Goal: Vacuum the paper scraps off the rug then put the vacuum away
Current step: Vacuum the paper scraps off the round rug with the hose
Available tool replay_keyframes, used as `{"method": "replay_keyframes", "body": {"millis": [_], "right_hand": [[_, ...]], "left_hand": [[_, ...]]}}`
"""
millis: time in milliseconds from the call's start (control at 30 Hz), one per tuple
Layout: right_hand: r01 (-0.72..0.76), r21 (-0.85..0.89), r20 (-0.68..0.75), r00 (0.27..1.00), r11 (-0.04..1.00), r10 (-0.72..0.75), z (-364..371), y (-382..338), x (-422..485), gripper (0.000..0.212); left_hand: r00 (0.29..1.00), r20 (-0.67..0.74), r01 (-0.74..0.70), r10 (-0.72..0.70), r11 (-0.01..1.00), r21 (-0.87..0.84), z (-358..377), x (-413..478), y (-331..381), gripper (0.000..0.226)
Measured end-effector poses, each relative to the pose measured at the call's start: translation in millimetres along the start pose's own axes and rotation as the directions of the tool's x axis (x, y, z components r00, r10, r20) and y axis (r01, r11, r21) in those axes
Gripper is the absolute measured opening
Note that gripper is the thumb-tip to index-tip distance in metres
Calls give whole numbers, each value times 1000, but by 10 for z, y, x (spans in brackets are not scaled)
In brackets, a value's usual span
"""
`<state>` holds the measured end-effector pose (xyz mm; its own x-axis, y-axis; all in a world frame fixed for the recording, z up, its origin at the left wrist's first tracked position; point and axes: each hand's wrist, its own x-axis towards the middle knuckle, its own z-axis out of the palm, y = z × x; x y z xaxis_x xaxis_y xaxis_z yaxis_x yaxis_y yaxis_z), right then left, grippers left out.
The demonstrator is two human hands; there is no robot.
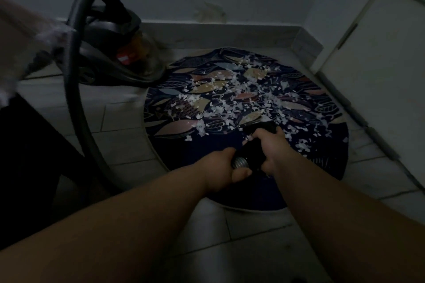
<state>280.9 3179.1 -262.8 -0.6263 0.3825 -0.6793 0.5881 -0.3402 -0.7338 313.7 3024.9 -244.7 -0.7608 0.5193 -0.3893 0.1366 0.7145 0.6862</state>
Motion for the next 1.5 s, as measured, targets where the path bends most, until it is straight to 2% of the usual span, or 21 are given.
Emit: {"method": "replay_keyframes", "body": {"millis": [200, 267, 400, 533, 667, 833, 1067, 1233, 1500], "right_hand": [[49, 39, 47, 998, 998, -51, -614, 222, 224, 80], [16, 76, 41, 999, 997, -19, -701, 272, 215, 79], [-17, 80, -3, 1000, 997, 17, -722, 367, 270, 84], [-44, 51, -5, 999, 998, 44, -685, 385, 324, 92], [-58, -25, 16, 998, 998, 58, -583, 335, 336, 93], [-37, -108, 78, 996, 993, 46, -432, 334, 341, 90], [-38, -103, 127, 991, 994, 51, -316, 322, 390, 91], [-39, -95, 164, 985, 995, 54, -290, 269, 403, 91], [-16, -132, 211, 977, 991, 44, -309, 226, 522, 92]], "left_hand": [[996, 84, 0, 8, 996, -86, 539, 233, 128, 44], [996, 91, 6, -2, 999, -51, 620, 248, 173, 44], [996, 86, 27, -31, 999, 38, 712, 301, 155, 48], [989, 123, 84, -76, 994, -65, 790, 382, 113, 46], [993, 93, 83, -72, 989, -124, 777, 384, 56, 36], [992, 70, 112, -104, 986, -126, 710, 357, -109, 45], [996, -17, 86, -87, 994, -62, 726, 339, -170, 36], [992, -62, 106, -107, 994, -14, 703, 366, -167, 41], [987, -70, 141, -145, 988, -58, 739, 436, -102, 45]]}}
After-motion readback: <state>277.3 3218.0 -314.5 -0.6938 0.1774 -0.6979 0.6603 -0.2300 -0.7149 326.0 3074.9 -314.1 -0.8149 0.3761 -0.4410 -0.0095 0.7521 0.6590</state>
